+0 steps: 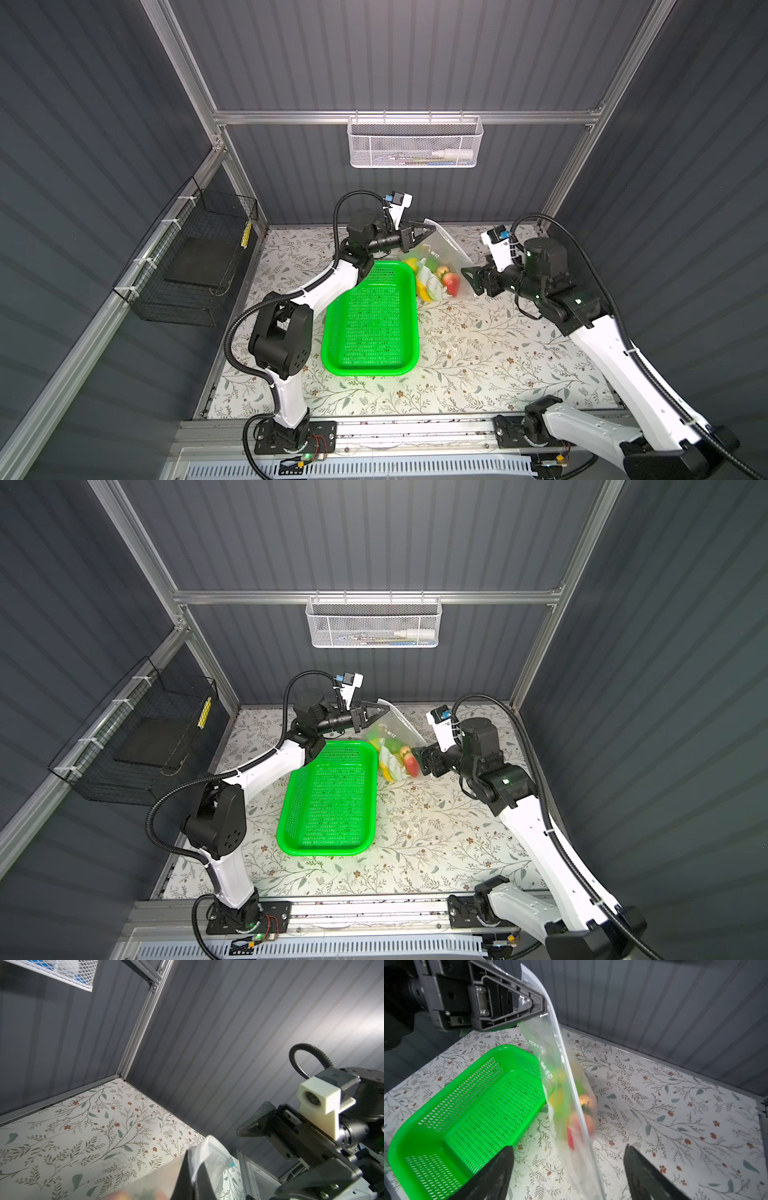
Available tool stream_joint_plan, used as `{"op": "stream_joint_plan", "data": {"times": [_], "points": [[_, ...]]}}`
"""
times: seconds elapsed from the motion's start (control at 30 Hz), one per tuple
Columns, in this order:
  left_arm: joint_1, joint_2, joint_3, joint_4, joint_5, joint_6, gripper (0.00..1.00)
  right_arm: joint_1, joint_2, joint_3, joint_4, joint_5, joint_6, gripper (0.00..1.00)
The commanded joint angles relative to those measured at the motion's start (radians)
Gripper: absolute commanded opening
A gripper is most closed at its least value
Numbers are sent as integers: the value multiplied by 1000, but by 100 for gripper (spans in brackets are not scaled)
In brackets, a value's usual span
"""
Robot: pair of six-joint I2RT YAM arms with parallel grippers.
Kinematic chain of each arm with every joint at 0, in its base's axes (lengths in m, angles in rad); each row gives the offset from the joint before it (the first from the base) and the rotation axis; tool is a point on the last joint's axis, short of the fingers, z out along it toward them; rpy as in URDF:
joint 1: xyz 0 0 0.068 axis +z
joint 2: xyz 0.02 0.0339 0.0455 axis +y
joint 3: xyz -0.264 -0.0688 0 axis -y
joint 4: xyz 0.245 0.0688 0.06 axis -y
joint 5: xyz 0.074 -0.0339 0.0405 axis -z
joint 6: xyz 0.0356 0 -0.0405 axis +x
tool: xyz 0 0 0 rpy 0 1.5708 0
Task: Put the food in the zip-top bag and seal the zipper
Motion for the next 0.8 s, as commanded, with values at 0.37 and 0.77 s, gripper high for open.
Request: {"op": "stream_joint_plan", "data": {"times": [0.37,0.77], "points": [[-4,-7,-5,35,43,-11,0,-3,205,89,60,-62,-100,39],[6,-87,-66,-71,-64,63,100,-1,128,153,-7,-146,51,0]]}}
